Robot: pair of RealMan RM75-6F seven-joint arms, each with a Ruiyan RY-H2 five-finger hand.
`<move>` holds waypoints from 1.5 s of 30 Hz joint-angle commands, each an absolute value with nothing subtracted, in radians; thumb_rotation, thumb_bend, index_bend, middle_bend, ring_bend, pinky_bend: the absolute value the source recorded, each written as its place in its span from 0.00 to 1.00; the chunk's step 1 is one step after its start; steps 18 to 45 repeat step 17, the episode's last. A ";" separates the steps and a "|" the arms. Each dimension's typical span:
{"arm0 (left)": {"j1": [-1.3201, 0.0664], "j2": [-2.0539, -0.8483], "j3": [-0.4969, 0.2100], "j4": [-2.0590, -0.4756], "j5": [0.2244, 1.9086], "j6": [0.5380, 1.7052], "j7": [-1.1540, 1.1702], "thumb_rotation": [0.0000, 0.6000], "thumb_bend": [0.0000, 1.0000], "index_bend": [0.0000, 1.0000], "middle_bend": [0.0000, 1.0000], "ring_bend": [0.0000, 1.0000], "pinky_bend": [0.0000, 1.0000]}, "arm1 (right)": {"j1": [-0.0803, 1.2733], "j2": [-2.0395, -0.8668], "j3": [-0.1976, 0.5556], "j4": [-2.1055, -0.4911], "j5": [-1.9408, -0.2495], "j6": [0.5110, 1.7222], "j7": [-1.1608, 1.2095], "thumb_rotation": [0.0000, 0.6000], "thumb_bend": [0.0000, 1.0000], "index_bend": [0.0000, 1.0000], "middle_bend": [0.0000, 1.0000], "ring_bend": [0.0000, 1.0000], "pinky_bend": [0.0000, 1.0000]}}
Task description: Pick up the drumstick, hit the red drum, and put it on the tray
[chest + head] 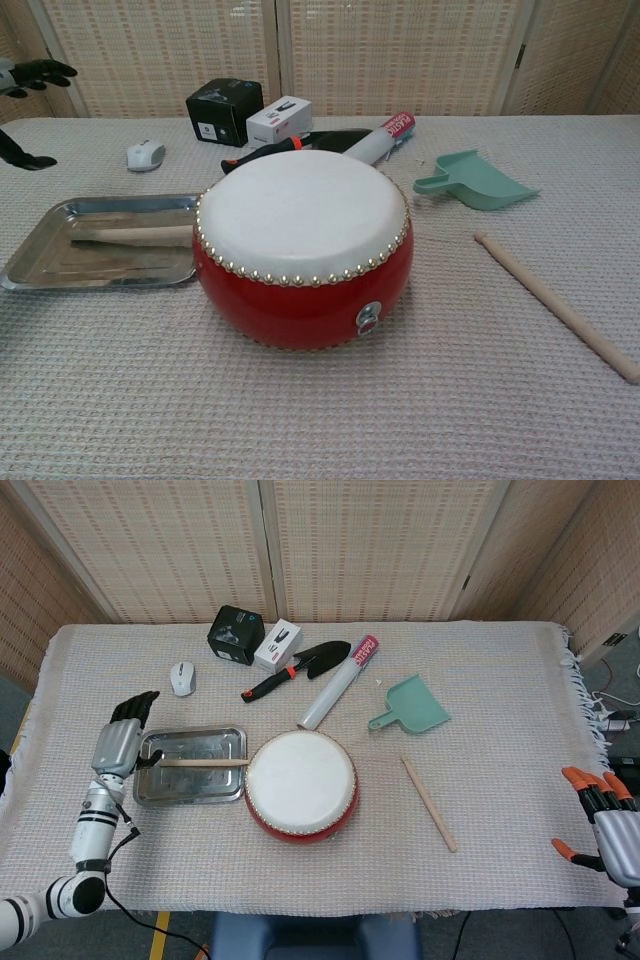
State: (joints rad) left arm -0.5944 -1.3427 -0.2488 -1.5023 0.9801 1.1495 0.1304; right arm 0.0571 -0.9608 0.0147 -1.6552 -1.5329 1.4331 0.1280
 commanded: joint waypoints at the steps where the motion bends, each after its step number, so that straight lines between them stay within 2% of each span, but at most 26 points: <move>1: -0.481 -1.294 -0.201 -1.554 1.085 1.295 0.098 1.00 0.27 0.09 0.07 0.00 0.04 | 0.064 -0.964 0.021 -1.642 -1.535 1.432 0.143 1.00 0.18 0.07 0.07 0.00 0.00; 9: -0.321 -1.253 -0.106 -1.610 1.185 1.468 0.104 1.00 0.27 0.10 0.07 0.00 0.04 | 0.075 -0.994 0.023 -1.618 -1.565 1.444 0.132 1.00 0.18 0.08 0.07 0.00 0.00; 15: -0.242 -1.235 -0.061 -1.636 1.234 1.530 0.090 1.00 0.27 0.10 0.07 0.00 0.04 | 0.068 -1.021 0.026 -1.612 -1.572 1.471 0.079 1.00 0.18 0.08 0.07 0.00 0.00; 45: -0.235 -1.234 -0.057 -1.638 1.241 1.537 0.090 1.00 0.27 0.10 0.07 0.00 0.04 | 0.068 -1.023 0.026 -1.612 -1.572 1.472 0.079 1.00 0.18 0.08 0.07 0.00 0.00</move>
